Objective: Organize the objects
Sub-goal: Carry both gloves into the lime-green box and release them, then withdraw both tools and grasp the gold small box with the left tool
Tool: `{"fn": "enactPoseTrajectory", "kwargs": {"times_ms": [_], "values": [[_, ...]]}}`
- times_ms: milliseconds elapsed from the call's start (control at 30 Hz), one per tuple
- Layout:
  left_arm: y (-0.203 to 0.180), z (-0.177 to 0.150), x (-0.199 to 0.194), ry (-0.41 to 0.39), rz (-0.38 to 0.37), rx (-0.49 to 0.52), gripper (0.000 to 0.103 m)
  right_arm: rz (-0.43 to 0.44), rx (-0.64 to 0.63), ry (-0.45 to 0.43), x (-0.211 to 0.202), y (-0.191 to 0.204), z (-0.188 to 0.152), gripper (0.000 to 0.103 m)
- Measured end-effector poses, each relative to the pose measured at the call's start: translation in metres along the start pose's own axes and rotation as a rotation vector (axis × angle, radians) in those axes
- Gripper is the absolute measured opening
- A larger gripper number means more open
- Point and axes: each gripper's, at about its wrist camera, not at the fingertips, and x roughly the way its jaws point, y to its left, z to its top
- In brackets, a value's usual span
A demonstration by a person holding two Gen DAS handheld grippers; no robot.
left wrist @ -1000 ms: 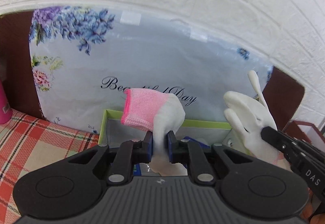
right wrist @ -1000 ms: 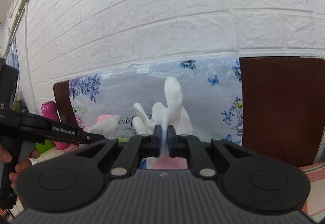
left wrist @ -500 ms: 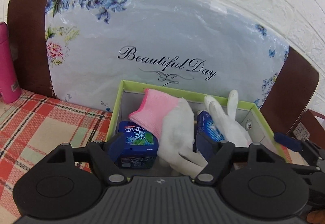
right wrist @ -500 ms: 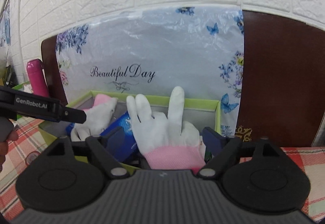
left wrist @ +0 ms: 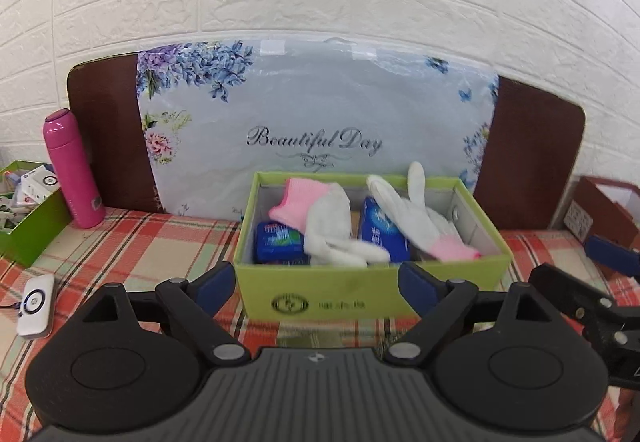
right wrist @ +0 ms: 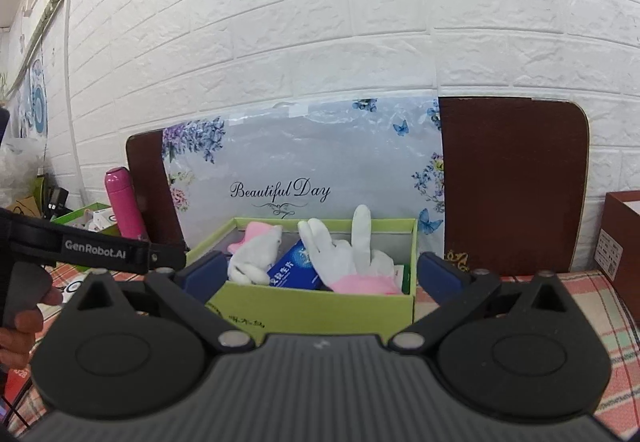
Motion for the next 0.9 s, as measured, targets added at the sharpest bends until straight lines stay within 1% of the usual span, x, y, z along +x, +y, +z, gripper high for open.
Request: {"fn": "enactPoseTrajectory", "kwargs": {"times_ms": [200,333,500,700,900], "values": [[-0.009,-0.034,-0.017,0.062,-0.031,0.009,0.092,-0.019,0.024,0.038,-0.033,0.006,-0.027,0.103],[-0.015,-0.050,-0.022,0.083,-0.016,0.028,0.092,-0.034,0.020,0.070,-0.045,0.011,-0.044,0.103],[-0.013,-0.063,-0.025,0.113,-0.002,0.025,0.092,-0.058,0.029,0.114,-0.056,0.014,-0.066,0.103],[-0.012,-0.074,-0.026,0.140,0.022,0.035,0.092,-0.059,0.075,0.154,-0.065,0.010,-0.086,0.103],[-0.010,-0.086,-0.023,0.174,0.004,0.037,0.092,-0.062,0.088,0.178,-0.068,0.006,-0.096,0.103]]}}
